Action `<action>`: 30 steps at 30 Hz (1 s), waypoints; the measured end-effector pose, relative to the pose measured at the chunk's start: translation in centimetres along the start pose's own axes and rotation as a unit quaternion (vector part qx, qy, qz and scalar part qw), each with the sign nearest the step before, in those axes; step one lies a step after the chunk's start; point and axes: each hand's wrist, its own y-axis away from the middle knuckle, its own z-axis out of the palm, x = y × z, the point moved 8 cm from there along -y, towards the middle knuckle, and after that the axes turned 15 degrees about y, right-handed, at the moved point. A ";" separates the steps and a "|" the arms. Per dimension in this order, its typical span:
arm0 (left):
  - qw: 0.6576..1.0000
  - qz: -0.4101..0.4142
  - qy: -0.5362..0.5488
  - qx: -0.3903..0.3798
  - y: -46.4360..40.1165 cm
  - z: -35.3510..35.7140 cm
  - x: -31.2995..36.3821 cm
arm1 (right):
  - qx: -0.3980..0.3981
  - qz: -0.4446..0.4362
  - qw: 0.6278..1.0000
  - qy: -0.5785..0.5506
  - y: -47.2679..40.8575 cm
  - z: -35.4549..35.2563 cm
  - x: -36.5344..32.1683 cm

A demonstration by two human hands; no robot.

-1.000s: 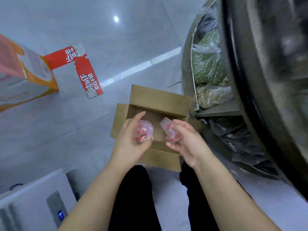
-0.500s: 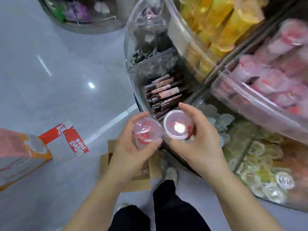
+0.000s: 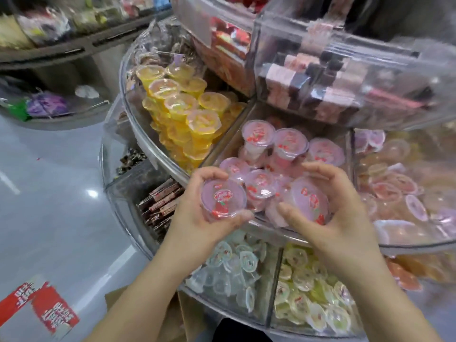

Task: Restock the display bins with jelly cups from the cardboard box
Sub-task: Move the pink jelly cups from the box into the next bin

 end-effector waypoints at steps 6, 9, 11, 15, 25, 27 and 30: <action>0.999 0.009 -0.031 -0.024 -3.7 1.7 -0.1 | -0.037 0.030 0.998 -0.027 -0.9 -1.0 2.5; 0.998 0.022 -0.060 -0.024 -5.1 1.5 -0.2 | -0.027 0.023 0.999 0.017 -1.6 -0.2 2.5; 0.996 0.043 -0.083 -0.008 -5.8 0.8 0.0 | -0.016 0.002 0.999 0.048 -2.1 0.5 2.1; 0.982 0.089 -0.168 -0.012 -6.6 -0.1 0.4 | -0.001 -0.006 0.998 0.064 -2.9 2.3 1.6; 0.977 0.066 -0.202 -0.006 -7.5 -0.7 0.1 | 0.062 0.051 0.997 0.011 -3.1 4.3 2.2; 0.980 0.061 -0.189 -0.007 -7.5 -0.7 0.1 | 0.068 0.053 0.996 0.010 -2.9 4.6 2.6; 0.984 0.050 -0.173 -0.008 -7.4 -0.8 -0.2 | 0.077 0.057 0.995 0.029 -3.1 4.7 3.0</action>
